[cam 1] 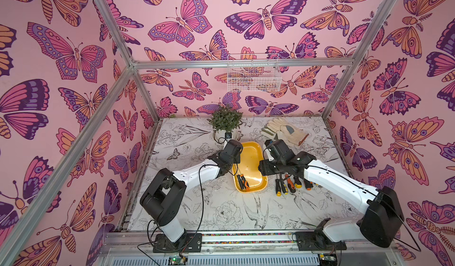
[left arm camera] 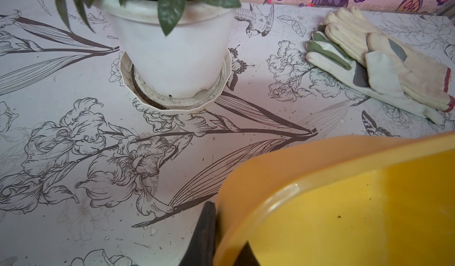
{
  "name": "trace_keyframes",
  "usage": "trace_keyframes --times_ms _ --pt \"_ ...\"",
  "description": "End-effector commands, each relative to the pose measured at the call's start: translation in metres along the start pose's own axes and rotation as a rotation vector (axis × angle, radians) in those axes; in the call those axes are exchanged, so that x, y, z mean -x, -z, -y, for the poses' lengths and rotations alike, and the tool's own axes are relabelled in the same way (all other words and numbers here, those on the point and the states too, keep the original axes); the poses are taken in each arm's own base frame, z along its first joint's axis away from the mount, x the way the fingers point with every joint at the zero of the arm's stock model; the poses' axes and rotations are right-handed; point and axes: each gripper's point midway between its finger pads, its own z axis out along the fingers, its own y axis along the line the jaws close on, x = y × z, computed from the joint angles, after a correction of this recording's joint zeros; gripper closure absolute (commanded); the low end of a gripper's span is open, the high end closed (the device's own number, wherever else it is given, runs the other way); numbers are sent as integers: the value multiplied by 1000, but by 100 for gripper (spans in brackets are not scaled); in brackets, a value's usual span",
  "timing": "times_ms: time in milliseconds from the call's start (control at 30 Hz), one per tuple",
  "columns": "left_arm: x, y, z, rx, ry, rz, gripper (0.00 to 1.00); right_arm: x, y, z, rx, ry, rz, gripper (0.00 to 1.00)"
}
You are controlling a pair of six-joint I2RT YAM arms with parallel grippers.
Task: Take out the screwdriver from the storage box
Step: Pick up the screwdriver from the storage box.
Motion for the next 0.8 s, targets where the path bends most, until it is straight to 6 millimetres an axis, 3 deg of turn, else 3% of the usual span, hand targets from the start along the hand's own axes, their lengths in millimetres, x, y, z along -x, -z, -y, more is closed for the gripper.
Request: trace_keyframes --times_ms 0,200,567,767 --pt "7 3 -1 -8 13 19 100 12 -4 -22 28 -16 66 33" --pt "7 3 -1 -7 14 18 100 -1 -30 -49 66 -1 29 33" --pt "7 4 -2 -5 19 20 100 -24 -83 -57 70 -5 -71 34" --pt "6 3 -3 -6 22 16 100 -32 -97 -59 63 3 -96 34"
